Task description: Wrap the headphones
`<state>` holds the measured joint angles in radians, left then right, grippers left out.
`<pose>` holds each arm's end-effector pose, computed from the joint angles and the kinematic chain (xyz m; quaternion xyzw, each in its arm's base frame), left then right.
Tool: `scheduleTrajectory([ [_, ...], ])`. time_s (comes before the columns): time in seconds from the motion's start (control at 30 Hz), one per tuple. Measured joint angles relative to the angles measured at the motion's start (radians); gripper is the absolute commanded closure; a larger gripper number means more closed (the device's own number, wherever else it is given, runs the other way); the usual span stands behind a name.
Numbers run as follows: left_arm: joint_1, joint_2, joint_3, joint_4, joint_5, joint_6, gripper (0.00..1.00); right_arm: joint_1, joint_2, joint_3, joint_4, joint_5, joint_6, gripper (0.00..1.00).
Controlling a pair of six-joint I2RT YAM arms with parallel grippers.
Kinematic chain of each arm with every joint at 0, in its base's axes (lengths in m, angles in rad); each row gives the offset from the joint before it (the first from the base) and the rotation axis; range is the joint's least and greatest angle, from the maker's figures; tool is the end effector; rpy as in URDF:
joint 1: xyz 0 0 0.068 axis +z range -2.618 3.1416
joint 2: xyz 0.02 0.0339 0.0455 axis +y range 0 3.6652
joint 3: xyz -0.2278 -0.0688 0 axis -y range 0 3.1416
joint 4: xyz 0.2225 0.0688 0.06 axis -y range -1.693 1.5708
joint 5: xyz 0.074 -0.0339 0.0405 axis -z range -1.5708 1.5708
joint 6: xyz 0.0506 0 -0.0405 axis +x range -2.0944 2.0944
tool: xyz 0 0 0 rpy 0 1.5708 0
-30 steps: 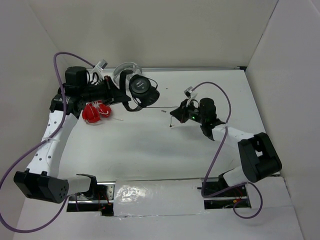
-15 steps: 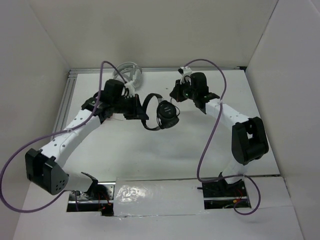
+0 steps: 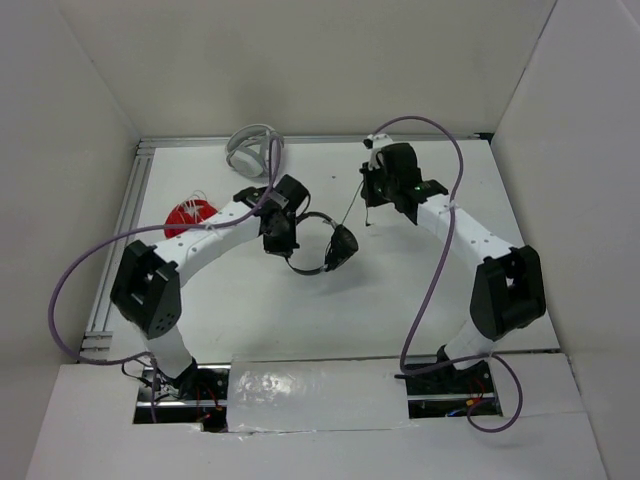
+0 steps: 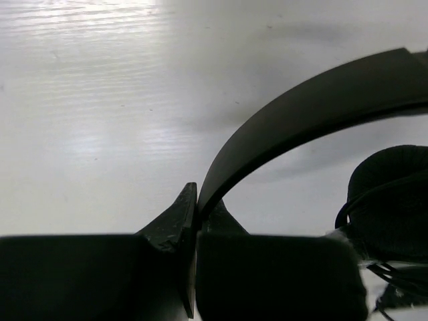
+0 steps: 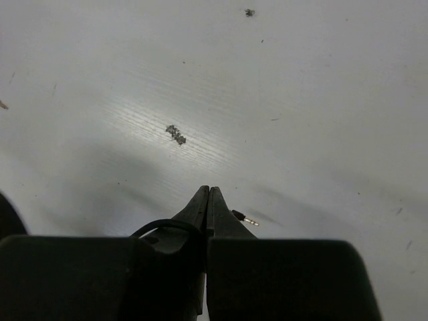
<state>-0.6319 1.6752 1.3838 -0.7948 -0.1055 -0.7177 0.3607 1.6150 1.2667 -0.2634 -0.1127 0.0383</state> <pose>0.2710 -0.1918 0.2236 -0.0542 0.9680 -0.1097 0.2191 0.3362 0.1329 0.2502 -0.1678 0.8701 0.1403 0.4416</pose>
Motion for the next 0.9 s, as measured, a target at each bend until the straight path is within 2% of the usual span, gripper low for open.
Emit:
scheduleTrajectory([
  [0.17, -0.023, 0.164, 0.134, -0.120, -0.154, -0.104, 1.00, 0.066, -0.056, 0.007, -0.055, 0.092, -0.025, 1.00],
  [0.3, -0.037, 0.258, 0.193, -0.183, -0.212, -0.177, 1.00, 0.140, -0.060, 0.037, -0.121, 0.127, -0.037, 1.00],
  [0.63, -0.029, 0.269, 0.231, -0.208, -0.221, -0.166, 1.00, 0.260, -0.090, 0.075, -0.249, 0.185, -0.010, 1.00],
  [0.9, 0.010, 0.354, 0.405, -0.306, -0.236, -0.199, 1.00, 0.297, -0.121, 0.113, -0.338, 0.149, 0.047, 1.00],
])
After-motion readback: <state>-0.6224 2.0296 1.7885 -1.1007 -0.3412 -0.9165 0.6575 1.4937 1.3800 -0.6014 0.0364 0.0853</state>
